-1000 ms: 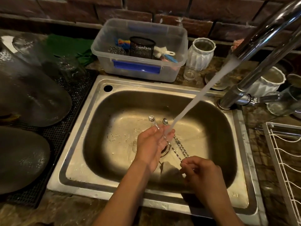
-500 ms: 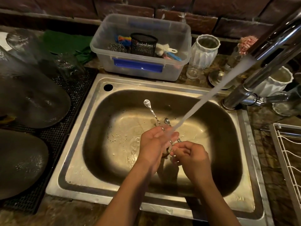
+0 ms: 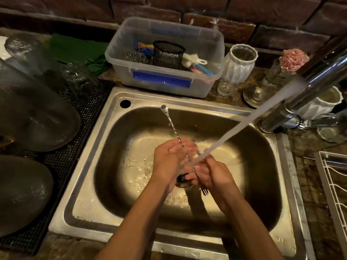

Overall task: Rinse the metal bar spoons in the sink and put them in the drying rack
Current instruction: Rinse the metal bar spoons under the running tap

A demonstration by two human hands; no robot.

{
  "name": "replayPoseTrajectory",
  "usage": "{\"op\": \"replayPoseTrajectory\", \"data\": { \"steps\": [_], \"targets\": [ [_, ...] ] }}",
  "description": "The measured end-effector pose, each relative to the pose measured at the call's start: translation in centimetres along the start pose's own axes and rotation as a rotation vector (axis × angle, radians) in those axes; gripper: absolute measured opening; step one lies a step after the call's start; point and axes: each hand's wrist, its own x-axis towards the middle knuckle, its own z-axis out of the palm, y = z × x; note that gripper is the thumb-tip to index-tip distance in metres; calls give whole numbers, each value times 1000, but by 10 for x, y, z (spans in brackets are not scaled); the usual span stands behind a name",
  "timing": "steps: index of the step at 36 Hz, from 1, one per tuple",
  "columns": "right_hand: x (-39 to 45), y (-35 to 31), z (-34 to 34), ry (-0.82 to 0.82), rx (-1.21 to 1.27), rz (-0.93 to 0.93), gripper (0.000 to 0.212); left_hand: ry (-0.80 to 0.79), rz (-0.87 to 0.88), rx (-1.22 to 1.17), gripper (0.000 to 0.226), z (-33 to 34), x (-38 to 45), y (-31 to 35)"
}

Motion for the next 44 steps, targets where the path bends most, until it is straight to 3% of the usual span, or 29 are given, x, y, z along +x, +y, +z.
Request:
{"op": "replayPoseTrajectory", "data": {
  "steps": [15, 26, 44],
  "targets": [
    [15, -22, 7, -208, 63, 63, 69, -4, 89, -33, 23, -12, 19, 34],
    [20, -22, 6, -122, 43, 21, 66, -29, 119, -86, 29, -15, 28, 40],
    [23, -24, 9, -123, 102, 53, 62, -59, 96, -226, 39, -18, 31, 43]
  ]
}}
